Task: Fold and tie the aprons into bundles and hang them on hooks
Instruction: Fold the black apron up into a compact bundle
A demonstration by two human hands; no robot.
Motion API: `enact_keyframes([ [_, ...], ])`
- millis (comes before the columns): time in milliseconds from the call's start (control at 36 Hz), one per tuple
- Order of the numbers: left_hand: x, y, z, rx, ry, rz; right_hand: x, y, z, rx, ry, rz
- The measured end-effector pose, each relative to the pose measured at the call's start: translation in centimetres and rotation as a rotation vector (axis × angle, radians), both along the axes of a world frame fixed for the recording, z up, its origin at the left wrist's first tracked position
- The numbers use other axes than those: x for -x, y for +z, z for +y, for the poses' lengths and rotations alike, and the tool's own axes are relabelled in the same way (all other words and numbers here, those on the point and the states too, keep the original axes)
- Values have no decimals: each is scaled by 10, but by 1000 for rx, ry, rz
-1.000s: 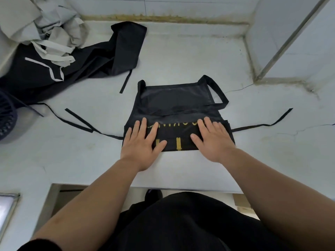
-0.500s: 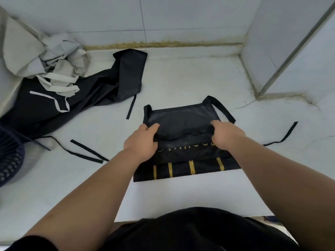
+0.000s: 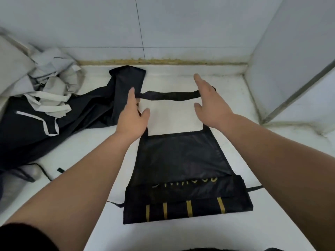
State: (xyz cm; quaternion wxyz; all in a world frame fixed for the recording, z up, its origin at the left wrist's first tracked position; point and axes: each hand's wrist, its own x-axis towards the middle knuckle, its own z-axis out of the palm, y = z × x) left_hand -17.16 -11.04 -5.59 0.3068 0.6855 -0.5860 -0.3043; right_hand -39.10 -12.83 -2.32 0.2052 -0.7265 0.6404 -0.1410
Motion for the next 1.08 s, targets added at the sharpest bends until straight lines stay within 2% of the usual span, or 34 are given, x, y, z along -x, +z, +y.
enact_keyframes([
  [167,-5,-13,-12,-98,-106,-215,3,-21,-19,-95,24,10],
  [361,0,-31,39,-229,-168,-232,9,-46,25,-239,2,11],
  [583,23,-41,109,-82,-309,-264,17,-56,89,-363,111,22],
  [750,37,-58,149,66,-434,-410,21,-69,123,-268,270,159],
  [861,41,-58,170,-10,-508,-470,19,-79,141,-180,275,158],
  [1000,43,-58,189,-218,-660,-699,18,-86,168,-178,309,96],
  [1083,43,-59,191,-269,-703,-718,17,-82,179,-238,434,251],
])
